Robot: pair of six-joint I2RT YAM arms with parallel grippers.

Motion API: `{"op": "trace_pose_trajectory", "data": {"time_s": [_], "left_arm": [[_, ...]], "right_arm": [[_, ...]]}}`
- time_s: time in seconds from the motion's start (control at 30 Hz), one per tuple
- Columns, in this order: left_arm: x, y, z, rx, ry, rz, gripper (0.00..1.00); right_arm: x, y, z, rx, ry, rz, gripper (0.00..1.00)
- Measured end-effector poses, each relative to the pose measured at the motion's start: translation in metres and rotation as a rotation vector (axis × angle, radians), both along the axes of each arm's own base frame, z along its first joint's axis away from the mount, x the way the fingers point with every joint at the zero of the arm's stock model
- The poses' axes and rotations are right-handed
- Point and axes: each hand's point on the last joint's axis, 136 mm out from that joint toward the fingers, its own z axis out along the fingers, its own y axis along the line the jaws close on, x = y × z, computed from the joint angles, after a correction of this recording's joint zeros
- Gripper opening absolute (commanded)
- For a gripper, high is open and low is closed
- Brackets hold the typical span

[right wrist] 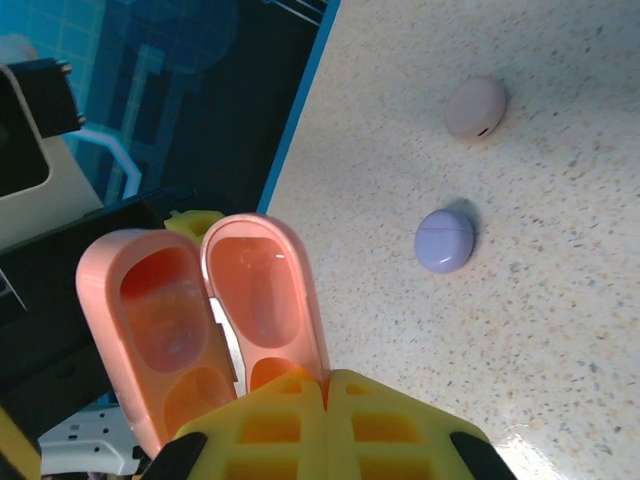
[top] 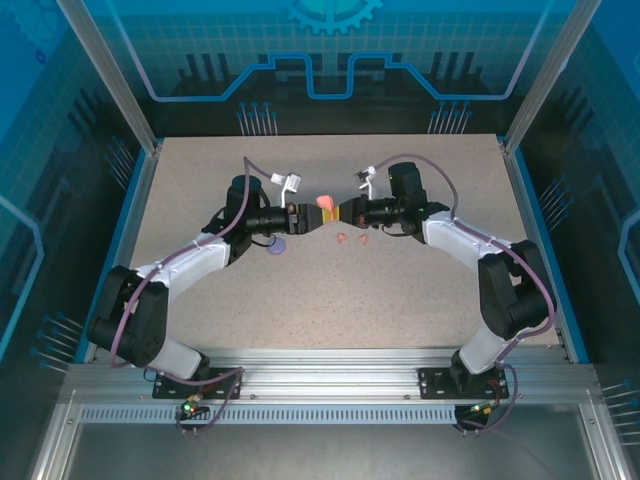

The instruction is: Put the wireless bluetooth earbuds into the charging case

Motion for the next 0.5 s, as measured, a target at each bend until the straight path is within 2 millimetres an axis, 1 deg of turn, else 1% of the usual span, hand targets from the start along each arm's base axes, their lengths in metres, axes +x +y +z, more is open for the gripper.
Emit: {"op": "trace_pose_trajectory", "data": {"time_s": [0.07, 0.13, 0.2, 0.3, 0.37, 0.4, 0.43, 0.5], "left_arm": [[0.002, 0.002, 0.003, 0.016, -0.006, 0.006, 0.86], [0.006, 0.005, 0.012, 0.033, -0.025, 0.006, 0.9], [0.011, 0.01, 0.027, 0.056, -0.061, 0.002, 0.91], [0.015, 0.015, 0.052, 0.088, -0.113, -0.036, 0.92], [0.016, 0.014, 0.069, 0.108, -0.148, -0.086, 0.92], [0.016, 0.012, 0.074, 0.119, -0.158, -0.113, 0.92], [0.016, 0.011, 0.077, 0.129, -0.16, -0.14, 0.92], [0.015, 0.007, 0.074, 0.155, -0.145, -0.2, 0.92]], "right_arm": [[0.005, -0.003, 0.003, -0.029, -0.016, -0.012, 0.0], [0.009, -0.005, 0.006, -0.065, -0.04, -0.017, 0.0], [0.012, -0.008, 0.012, -0.111, -0.083, -0.012, 0.0], [0.016, -0.013, 0.022, -0.188, -0.16, 0.01, 0.0], [0.017, -0.016, 0.031, -0.236, -0.219, 0.036, 0.0], [0.017, -0.017, 0.035, -0.258, -0.251, 0.054, 0.0], [0.016, -0.018, 0.038, -0.277, -0.277, 0.07, 0.0], [0.014, -0.02, 0.042, -0.311, -0.322, 0.107, 0.0]]}}
